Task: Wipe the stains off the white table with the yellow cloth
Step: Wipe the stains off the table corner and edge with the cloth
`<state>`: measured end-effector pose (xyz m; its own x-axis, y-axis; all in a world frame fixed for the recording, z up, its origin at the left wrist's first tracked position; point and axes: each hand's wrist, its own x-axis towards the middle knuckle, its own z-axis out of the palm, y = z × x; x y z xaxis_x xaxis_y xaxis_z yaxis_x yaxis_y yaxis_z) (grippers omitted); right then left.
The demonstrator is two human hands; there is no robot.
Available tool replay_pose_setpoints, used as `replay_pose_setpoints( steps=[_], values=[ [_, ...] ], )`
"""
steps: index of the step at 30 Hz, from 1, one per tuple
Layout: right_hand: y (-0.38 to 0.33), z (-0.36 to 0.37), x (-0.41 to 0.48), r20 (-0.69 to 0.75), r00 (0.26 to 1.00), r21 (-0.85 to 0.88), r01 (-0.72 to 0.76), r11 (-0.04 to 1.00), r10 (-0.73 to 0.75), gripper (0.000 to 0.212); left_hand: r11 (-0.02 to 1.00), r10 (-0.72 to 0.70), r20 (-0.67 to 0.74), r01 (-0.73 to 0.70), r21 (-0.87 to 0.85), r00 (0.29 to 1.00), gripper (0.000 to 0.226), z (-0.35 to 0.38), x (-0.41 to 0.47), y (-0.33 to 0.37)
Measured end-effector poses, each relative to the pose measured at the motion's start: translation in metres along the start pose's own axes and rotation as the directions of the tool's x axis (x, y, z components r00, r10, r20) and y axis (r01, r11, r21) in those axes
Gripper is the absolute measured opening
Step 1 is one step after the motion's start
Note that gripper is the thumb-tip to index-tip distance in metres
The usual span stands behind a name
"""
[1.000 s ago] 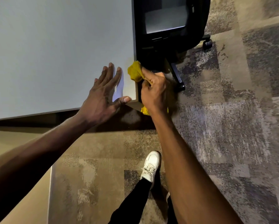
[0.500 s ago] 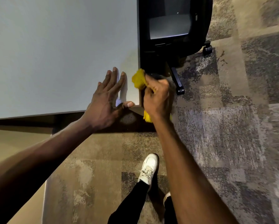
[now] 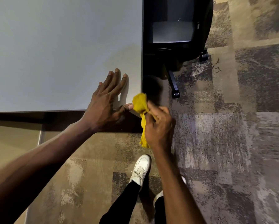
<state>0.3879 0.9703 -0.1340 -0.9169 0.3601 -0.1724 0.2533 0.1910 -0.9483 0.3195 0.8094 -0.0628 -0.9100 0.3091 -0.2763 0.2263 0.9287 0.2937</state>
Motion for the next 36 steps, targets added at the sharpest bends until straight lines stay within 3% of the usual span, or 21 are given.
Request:
replay_pose_setpoints(
  steps=[5,10,15,21,28,31,36],
  values=[
    [-0.013,0.005,0.017,-0.063,0.997,-0.007,0.039,0.999,-0.039,0.046,1.0,0.01,-0.008,-0.01,-0.014,1.0,0.118,0.0,0.001,-0.001],
    [-0.033,0.031,0.105,-0.027,0.998,-0.128,0.055,0.99,-0.059,0.045,1.0,0.021,-0.028,-0.021,-0.001,0.999,0.101,0.006,0.0,-0.006],
    [-0.05,0.046,0.181,-0.003,0.994,-0.097,0.105,0.99,-0.106,0.046,0.998,0.05,-0.05,-0.048,0.046,0.997,0.091,0.014,0.0,-0.016],
    [-0.059,0.047,0.191,0.038,0.985,-0.239,0.173,0.956,-0.169,0.046,0.996,0.053,-0.052,-0.049,0.076,0.997,0.089,0.018,0.0,-0.02],
    [-0.053,0.016,0.083,0.192,0.878,-0.532,0.468,0.706,-0.438,0.052,0.991,0.07,-0.076,-0.078,-0.11,0.995,0.108,0.007,-0.005,-0.024],
    [-0.047,0.011,0.054,0.245,0.855,-0.635,0.497,0.592,-0.456,0.054,0.978,0.085,-0.146,-0.11,-0.179,0.986,0.109,0.003,-0.017,-0.041],
    [-0.062,0.018,0.079,0.347,0.826,-0.744,0.531,0.405,-0.445,0.052,0.998,-0.008,-0.166,-0.004,-0.069,0.986,0.105,-0.007,-0.041,-0.087]
  ],
)
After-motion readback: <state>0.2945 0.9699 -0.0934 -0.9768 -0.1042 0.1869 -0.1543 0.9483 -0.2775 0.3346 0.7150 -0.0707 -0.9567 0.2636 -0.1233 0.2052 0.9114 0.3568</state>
